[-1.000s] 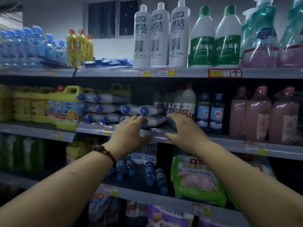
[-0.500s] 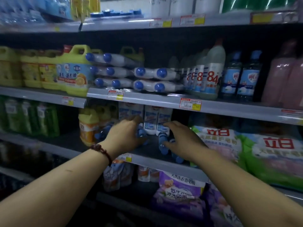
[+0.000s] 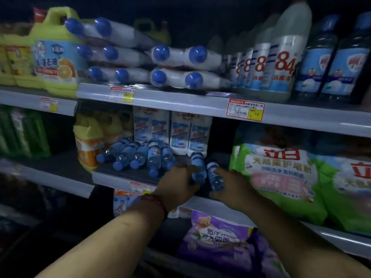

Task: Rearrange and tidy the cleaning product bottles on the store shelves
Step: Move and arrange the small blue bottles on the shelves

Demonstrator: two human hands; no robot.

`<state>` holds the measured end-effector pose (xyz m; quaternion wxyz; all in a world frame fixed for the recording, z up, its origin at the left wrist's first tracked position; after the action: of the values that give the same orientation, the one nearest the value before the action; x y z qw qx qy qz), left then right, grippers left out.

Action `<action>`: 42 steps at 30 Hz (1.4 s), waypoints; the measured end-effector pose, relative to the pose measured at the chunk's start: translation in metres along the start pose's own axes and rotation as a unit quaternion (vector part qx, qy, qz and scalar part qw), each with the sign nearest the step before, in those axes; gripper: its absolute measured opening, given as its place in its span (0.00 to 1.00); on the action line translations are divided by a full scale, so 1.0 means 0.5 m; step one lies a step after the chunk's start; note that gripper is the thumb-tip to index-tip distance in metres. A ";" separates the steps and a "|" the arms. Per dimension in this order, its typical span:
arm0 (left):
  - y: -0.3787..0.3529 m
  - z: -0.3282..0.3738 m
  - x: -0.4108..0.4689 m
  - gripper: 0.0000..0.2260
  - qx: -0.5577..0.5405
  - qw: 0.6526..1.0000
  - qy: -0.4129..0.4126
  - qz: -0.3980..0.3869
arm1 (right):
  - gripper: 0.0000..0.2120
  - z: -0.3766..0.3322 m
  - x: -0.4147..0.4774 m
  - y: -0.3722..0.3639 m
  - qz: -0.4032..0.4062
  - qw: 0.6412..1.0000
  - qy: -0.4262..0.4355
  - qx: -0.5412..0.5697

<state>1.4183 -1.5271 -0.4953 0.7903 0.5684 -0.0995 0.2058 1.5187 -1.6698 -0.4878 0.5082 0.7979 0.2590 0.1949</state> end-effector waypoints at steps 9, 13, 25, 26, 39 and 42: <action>-0.062 0.015 0.041 0.16 0.008 1.000 -0.003 -0.004 | 0.28 0.008 0.001 0.015 0.100 0.995 0.007 0.025; -0.026 0.013 0.041 0.14 -0.031 0.995 -0.011 0.097 | 0.15 0.017 0.017 0.073 0.192 0.976 0.031 0.098; 0.105 0.011 0.152 0.15 -0.162 0.959 0.027 0.232 | 0.09 -0.027 0.101 0.159 0.195 0.954 0.036 0.225; 0.104 0.014 0.161 0.15 -0.172 0.957 0.029 0.231 | 0.09 -0.027 0.105 0.158 0.195 0.958 0.035 0.206; 0.036 0.015 0.214 0.20 -0.219 0.947 0.093 0.216 | 0.15 0.003 0.123 0.140 0.211 0.962 0.026 0.172; 0.036 0.009 0.212 0.26 -0.246 0.944 0.092 0.202 | 0.16 0.000 0.119 0.136 0.194 0.967 0.036 0.163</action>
<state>1.5057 -1.5039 -0.4366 0.8530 0.3032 -0.1868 0.3815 1.5801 -1.6572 -0.4229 0.3141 0.8975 0.1453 0.2735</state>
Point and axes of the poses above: each hand's wrist, its own x-axis towards the middle knuckle, its own y-axis out of the back of the hand, z = x × y, the point moved 4 cm from there along x, towards the middle knuckle, and after that the axes turned 9 degrees about -y, right-handed, at the moved point
